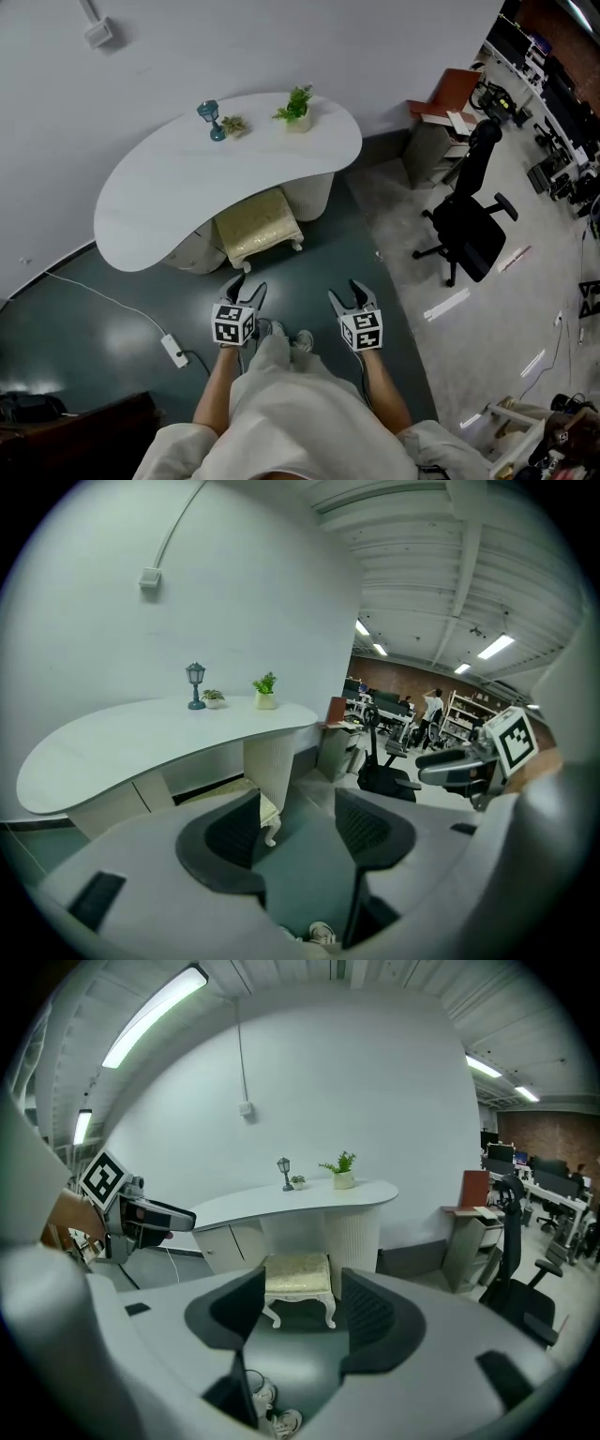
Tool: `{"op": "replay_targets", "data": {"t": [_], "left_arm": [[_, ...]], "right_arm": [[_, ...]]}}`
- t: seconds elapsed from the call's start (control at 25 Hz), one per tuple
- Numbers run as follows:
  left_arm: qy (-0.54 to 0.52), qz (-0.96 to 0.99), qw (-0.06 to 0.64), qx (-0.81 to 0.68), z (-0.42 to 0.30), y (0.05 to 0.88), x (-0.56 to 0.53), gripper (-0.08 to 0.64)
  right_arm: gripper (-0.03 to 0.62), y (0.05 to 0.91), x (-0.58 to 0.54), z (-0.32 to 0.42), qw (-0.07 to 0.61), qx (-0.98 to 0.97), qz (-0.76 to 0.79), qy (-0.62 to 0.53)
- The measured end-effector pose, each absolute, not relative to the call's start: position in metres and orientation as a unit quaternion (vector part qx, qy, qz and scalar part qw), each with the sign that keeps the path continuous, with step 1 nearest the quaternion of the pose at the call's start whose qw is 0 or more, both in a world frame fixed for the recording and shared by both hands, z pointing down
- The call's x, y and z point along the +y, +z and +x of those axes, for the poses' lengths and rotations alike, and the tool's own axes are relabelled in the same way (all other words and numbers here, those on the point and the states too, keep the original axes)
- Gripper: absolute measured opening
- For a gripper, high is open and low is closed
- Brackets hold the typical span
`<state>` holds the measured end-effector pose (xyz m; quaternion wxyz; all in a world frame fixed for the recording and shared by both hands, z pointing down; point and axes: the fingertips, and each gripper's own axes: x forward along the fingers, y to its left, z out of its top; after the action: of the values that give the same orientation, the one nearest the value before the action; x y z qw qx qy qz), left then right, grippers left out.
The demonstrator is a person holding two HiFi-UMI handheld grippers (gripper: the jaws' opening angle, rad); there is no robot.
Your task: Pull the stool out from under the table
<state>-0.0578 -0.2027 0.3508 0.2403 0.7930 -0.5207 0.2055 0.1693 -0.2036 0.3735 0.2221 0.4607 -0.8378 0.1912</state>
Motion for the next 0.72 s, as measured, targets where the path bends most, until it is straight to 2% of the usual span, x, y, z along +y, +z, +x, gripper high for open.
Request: {"op": "replay_targets", "data": {"t": [0.72], "left_arm": [[0.177, 0.719, 0.321, -0.590, -0.202, 0.432, -0.225, 0.238]], "right_arm": [[0.253, 0.417, -0.297, 0.042, 0.288, -0.865, 0.369, 0.183]]}}
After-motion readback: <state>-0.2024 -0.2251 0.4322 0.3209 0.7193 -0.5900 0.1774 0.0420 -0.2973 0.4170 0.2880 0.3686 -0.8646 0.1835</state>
